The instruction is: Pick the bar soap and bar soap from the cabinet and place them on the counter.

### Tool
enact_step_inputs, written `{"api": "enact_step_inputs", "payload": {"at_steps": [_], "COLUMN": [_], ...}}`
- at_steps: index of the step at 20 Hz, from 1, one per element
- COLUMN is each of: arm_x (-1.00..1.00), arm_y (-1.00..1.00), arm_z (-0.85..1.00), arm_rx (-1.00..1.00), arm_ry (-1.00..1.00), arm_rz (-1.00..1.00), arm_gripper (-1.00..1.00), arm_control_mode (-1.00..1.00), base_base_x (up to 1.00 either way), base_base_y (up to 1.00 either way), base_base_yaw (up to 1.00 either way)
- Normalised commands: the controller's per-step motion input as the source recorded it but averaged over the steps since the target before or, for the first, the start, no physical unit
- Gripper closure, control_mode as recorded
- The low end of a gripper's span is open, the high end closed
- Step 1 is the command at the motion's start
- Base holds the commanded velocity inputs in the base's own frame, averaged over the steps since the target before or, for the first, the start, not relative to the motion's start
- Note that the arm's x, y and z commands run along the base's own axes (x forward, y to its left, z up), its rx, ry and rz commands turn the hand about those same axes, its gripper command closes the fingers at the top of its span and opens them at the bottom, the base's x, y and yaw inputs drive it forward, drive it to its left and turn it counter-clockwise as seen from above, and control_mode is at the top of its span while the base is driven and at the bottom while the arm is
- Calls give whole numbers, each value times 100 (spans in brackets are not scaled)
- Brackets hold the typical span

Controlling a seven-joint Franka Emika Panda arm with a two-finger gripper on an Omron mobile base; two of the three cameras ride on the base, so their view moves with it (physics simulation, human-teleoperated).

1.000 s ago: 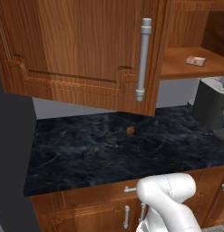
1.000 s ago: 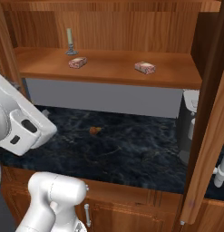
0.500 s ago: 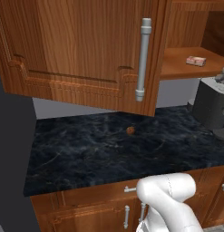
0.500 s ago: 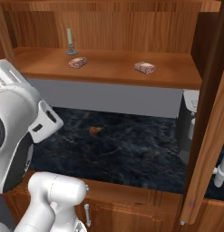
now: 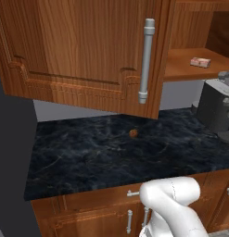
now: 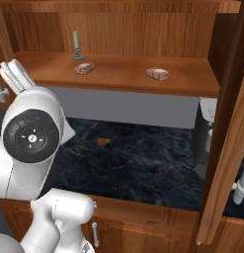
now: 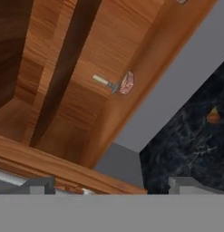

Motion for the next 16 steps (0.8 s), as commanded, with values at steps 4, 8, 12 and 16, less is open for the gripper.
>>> {"api": "enact_step_inputs", "payload": {"at_steps": [4,8,12,16], "arm_x": [3,12,22,18], "arm_y": [24,26,15,3], "arm_z": [0,0,0,2], "arm_rx": [13,13,14,13], "arm_ry": [0,2,3,1], "arm_rz": [10,9,8,7], "arm_gripper": [-100,-100,-100,-100], "arm_control_mode": [-100,-100,-100,-100], "base_base_x": [0,0,0,0], "base_base_y": [0,0,0,0], "base_base_yaw": [0,0,0,0]}}
